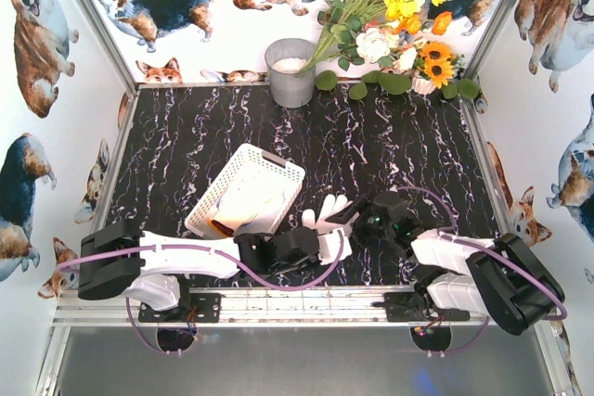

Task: Put the gloves into the storage basket
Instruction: Pick up the glove from the center of the board, then place the glove in the bin.

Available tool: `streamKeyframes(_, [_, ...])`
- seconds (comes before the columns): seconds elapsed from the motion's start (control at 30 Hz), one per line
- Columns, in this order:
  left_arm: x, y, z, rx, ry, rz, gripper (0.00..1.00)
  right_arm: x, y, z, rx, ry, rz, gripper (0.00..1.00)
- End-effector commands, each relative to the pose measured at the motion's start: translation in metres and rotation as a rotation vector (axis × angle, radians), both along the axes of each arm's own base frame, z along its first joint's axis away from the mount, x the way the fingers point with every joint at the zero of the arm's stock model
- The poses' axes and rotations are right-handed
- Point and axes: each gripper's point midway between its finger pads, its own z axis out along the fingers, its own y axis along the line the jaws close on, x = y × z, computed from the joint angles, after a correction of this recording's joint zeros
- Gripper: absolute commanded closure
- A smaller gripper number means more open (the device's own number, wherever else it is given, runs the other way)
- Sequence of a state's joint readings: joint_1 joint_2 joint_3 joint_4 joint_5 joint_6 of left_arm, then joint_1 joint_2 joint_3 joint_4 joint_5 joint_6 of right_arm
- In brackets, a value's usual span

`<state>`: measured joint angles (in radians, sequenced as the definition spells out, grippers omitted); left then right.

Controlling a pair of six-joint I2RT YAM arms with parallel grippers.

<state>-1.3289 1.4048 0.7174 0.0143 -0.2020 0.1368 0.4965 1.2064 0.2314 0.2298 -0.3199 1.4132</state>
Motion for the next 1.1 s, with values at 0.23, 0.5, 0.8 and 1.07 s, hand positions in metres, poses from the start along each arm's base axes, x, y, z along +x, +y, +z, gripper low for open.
streamKeyframes(0.23, [-0.003,-0.002,0.022,-0.026,-0.015,-0.051,1.00,0.013,0.008,0.000,0.021,-0.087,-0.001,0.55])
streamKeyframes(0.5, [-0.001,0.013,0.023,0.021,-0.029,-0.039,1.00,0.022,0.011,0.031,0.061,-0.158,-0.002,1.00])
streamKeyframes(0.8, [0.039,0.045,0.056,0.129,-0.123,0.031,1.00,0.045,-0.019,0.100,0.001,-0.341,-0.139,1.00])
streamKeyframes(1.07, [0.104,0.096,0.096,0.242,-0.279,0.177,1.00,0.069,-0.012,0.150,-0.004,-0.474,-0.136,1.00])
